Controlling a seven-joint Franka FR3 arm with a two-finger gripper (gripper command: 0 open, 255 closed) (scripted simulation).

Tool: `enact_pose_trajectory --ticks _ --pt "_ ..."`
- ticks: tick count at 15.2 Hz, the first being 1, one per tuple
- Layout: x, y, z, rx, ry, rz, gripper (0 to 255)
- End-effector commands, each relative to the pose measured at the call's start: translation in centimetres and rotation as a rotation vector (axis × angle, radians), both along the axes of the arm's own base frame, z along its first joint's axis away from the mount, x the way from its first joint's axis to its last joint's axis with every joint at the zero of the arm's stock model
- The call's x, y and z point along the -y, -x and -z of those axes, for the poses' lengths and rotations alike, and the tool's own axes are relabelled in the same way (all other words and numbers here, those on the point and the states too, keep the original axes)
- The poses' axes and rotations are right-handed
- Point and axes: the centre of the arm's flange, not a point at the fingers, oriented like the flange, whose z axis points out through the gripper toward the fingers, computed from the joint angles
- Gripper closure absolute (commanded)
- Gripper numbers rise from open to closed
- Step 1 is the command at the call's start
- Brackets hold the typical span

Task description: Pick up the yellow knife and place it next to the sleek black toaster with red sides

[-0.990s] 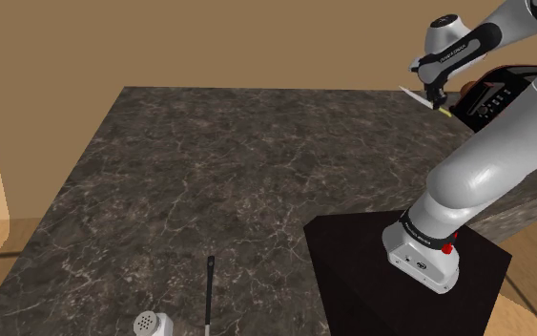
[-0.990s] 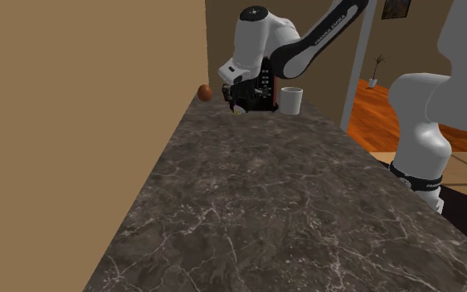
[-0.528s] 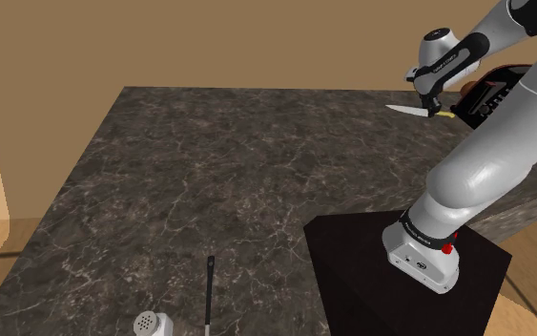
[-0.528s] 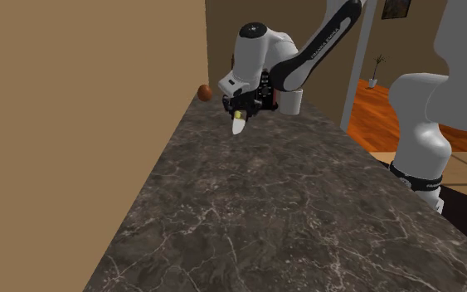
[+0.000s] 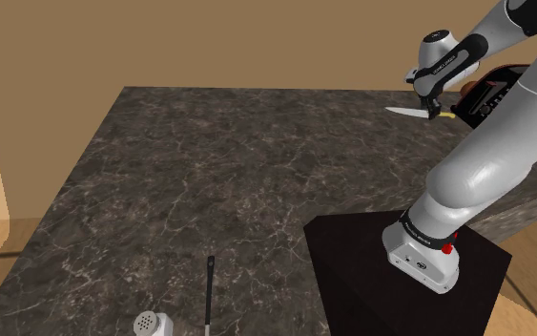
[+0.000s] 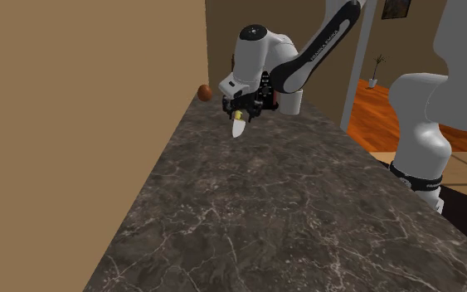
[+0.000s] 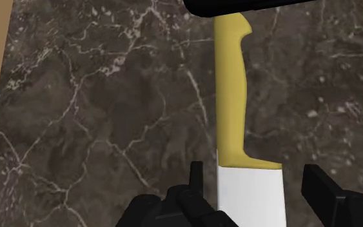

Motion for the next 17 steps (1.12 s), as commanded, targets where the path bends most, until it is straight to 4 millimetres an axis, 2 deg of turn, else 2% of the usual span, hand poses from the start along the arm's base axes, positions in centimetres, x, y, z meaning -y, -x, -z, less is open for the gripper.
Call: enact_pose_trajectory --ticks 1,5,9,17 --pt "0.0 0.0 0.0 0.0 0.0 0.0 0" --pt "0.0 0.0 0.0 0.0 0.0 0.0 0" --pt "-2.3 -1.1 -4.3 0.0 0.0 0.0 0" --pt "-2.3 -1.1 -4.3 0.0 0.0 0.0 0"
